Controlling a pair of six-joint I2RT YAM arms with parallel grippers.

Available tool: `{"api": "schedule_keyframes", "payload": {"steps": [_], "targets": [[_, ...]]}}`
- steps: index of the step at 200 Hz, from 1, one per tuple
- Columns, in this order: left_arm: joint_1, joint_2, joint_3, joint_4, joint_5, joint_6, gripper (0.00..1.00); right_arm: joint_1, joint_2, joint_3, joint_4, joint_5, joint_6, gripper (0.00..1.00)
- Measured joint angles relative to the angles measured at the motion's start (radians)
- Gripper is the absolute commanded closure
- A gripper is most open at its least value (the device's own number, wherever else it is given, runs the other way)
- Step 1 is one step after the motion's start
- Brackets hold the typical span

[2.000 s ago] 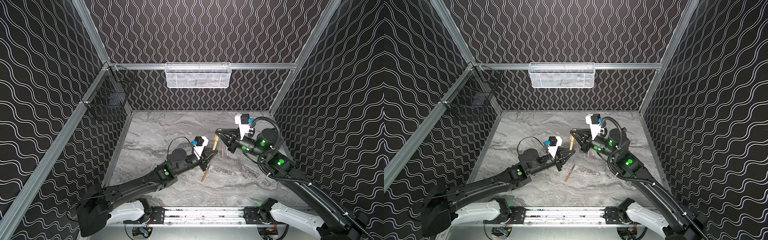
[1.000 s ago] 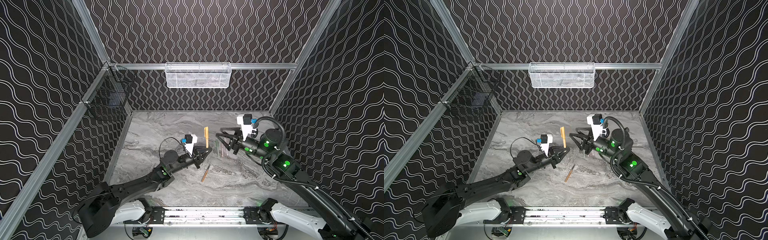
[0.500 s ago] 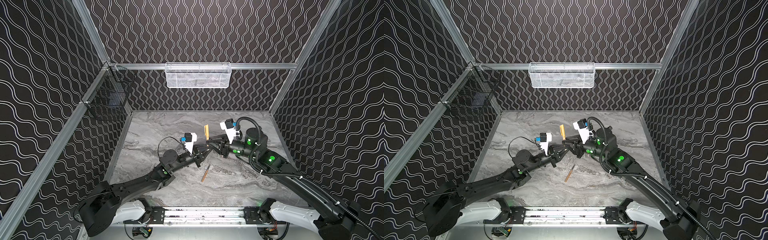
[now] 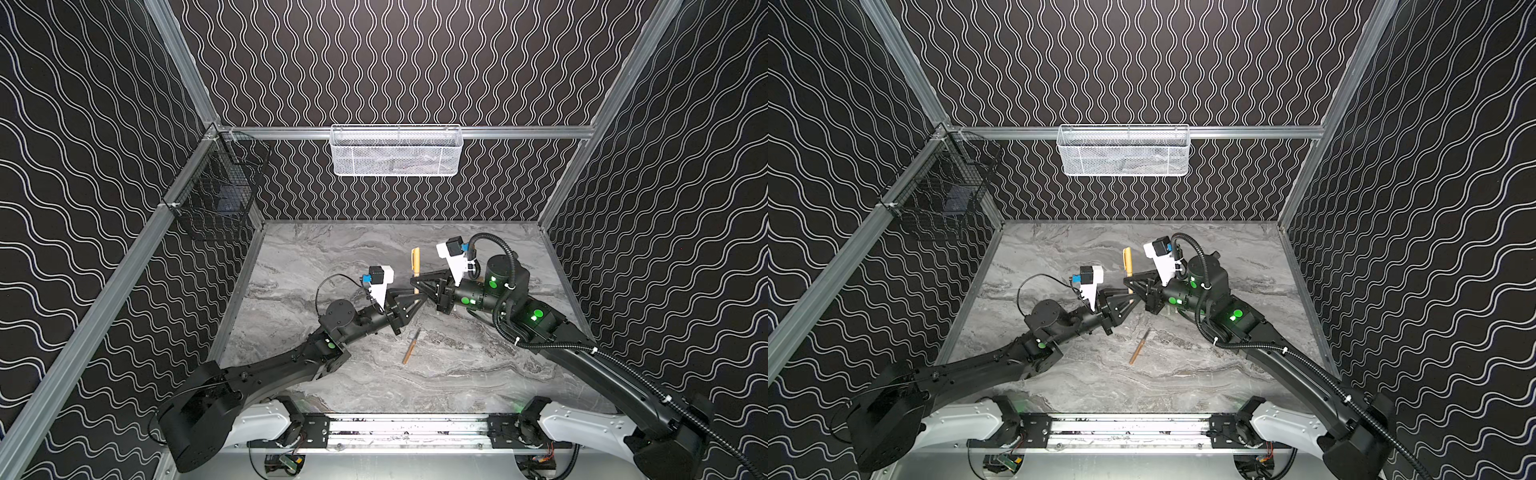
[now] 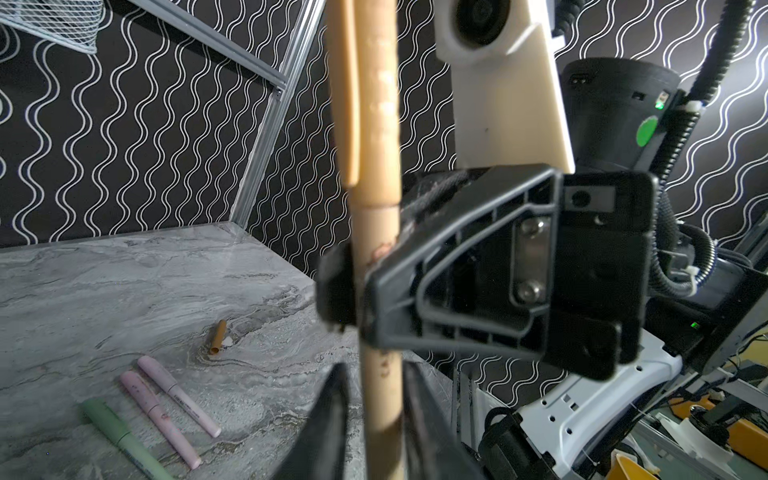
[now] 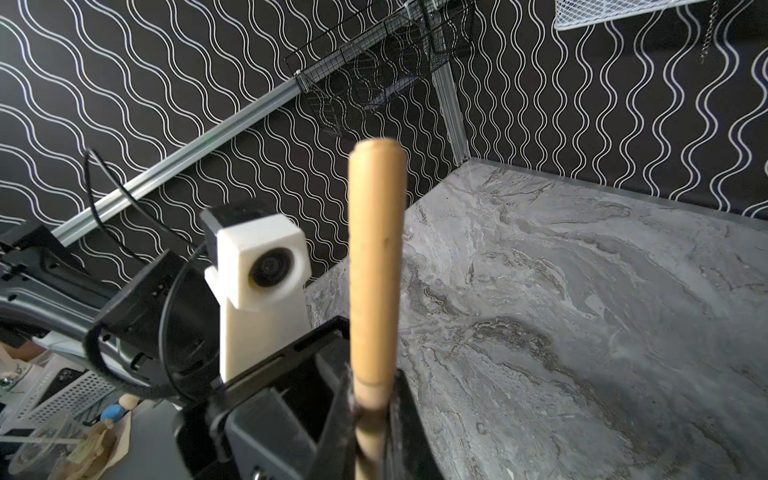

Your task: Insert the pens into the pen caps

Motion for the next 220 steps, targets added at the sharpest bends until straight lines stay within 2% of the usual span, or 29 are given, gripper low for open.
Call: {"api": "schedule_keyframes", "payload": {"steps": [7, 36, 72, 101, 134, 177, 220], "targets": [[0.000, -0.006, -0.012, -0.005, -0.010, -0.004, 0.21, 0.000, -0.004, 0.000, 0.011, 0.008, 0.007, 1.00], [0.021, -0.085, -0.091, -0.031, -0.091, -0.076, 0.07, -0.005, -0.001, 0.068, -0.002, 0.089, 0.028, 1.00], [0.036, -0.266, -0.182, -0.134, -0.199, -0.133, 0.05, -0.047, 0.063, 0.172, -0.010, 0.163, 0.027, 1.00], [0.041, -0.458, -0.161, -0.402, -0.348, -0.152, 0.01, -0.151, 0.212, 0.159, -0.068, 0.184, 0.077, 1.00], [0.043, -0.580, -0.138, -0.692, -0.472, -0.151, 0.01, -0.227, 0.437, 0.149, -0.159, 0.183, 0.127, 1.00], [0.047, -0.540, -0.102, -0.898, -0.490, -0.148, 0.04, -0.251, 0.700, 0.209, -0.256, 0.184, 0.153, 0.98], [0.048, -0.434, -0.025, -1.018, -0.496, -0.146, 0.05, -0.248, 0.812, 0.237, -0.304, 0.216, 0.168, 0.94]]}}
